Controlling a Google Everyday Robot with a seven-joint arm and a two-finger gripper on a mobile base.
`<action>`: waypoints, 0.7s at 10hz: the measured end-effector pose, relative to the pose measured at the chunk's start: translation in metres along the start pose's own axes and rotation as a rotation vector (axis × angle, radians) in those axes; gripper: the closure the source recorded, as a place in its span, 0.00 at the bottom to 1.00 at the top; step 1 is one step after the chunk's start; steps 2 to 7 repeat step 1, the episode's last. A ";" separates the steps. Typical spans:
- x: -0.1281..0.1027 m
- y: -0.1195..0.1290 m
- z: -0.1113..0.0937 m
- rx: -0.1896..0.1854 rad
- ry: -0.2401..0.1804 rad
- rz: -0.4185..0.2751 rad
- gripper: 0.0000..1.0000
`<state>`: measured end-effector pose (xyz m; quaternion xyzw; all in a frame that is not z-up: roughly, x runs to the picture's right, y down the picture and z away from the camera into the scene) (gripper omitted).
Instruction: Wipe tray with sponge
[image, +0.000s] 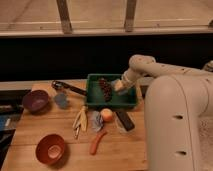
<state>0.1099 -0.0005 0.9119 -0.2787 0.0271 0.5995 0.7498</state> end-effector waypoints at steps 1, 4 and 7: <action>0.000 0.001 0.000 0.000 0.000 -0.001 0.75; 0.000 0.001 0.000 0.000 0.000 -0.001 0.75; 0.000 0.001 0.000 0.000 0.000 -0.001 0.75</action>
